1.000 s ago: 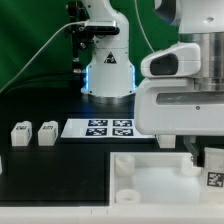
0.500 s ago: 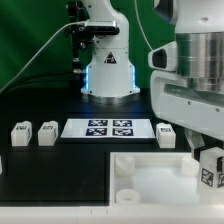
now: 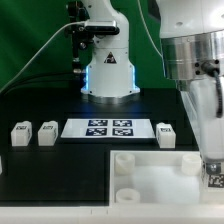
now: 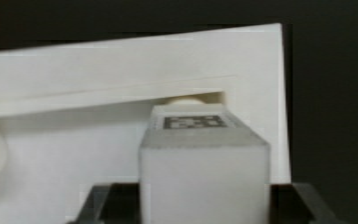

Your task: Assemble one leg

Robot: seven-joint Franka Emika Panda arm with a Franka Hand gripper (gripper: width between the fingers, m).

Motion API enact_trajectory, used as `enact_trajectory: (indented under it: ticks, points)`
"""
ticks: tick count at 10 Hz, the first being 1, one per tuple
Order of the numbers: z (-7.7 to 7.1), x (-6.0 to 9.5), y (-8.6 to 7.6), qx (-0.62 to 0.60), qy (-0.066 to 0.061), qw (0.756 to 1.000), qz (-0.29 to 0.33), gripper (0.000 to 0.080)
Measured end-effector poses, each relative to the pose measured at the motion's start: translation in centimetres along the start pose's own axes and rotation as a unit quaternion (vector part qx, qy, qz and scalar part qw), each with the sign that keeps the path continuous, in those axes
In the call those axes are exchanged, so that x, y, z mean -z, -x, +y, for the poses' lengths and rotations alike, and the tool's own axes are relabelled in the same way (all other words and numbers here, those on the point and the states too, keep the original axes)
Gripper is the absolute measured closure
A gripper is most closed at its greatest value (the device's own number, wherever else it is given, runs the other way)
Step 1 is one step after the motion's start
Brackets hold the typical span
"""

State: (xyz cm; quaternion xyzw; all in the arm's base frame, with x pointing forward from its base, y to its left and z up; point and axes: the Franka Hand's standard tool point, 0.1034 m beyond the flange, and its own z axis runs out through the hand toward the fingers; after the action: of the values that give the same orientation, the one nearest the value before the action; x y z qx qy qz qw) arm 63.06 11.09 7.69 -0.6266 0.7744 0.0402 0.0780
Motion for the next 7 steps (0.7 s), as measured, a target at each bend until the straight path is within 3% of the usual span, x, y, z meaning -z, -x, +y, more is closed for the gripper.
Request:
enact_trajectory:
  ticks: [5,6,7]
  points:
    - [-0.27,0.35,-0.89,-0.112,0.003,0.994,0.008,0.0502]
    - [-0.11,0.22,-0.77,-0.111,0.005,0.994,0.008,0.0432]
    - [-0.06,0.15,-0.73,-0.102,0.005,0.995,0.009,0.0297]
